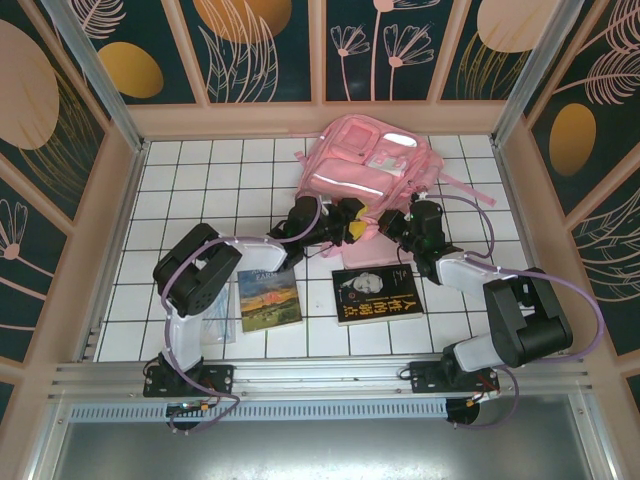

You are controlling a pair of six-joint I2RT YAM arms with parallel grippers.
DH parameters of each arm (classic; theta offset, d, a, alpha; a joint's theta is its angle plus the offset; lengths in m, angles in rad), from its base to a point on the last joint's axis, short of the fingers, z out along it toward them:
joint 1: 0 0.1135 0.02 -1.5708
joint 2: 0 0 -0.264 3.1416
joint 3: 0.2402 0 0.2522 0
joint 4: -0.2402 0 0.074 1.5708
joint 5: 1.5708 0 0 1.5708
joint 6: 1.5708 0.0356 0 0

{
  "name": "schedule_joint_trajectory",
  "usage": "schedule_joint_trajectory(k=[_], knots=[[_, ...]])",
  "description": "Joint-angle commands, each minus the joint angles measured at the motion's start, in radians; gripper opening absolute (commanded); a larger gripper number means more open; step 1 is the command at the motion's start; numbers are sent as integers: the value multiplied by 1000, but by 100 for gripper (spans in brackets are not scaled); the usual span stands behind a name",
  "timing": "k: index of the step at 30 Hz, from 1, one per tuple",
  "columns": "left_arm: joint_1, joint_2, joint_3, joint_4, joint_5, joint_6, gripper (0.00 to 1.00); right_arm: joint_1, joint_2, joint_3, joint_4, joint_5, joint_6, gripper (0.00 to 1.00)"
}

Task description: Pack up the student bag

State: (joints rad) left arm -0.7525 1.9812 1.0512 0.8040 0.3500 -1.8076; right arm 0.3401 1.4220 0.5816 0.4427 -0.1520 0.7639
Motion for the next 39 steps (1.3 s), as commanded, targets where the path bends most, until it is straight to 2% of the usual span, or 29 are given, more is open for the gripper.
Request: schedule_joint_trajectory(k=[1,14,24,30,34,36,39], knots=[[3,29,28,-17,12,16,54,5,-32,14,77,9,-28,0],[-17,21,4,-180,27,65,56,18,-37,24,106,8,-43,0],[-19,40,16,-242,1,92,55,40,-34,30,110,8,-42,0],[-18,114,78,-228,-42,83,40,59,-39,23,108,12,-36,0],[-9,101,75,-214,-72,93,11,59,-59,10,91,30,-47,0],[-7,89,69,-224,-67,100,0,57,-63,8,82,45,-56,0],[-2,57,26,-243,-51,118,0,45,-61,8,73,51,-63,0]])
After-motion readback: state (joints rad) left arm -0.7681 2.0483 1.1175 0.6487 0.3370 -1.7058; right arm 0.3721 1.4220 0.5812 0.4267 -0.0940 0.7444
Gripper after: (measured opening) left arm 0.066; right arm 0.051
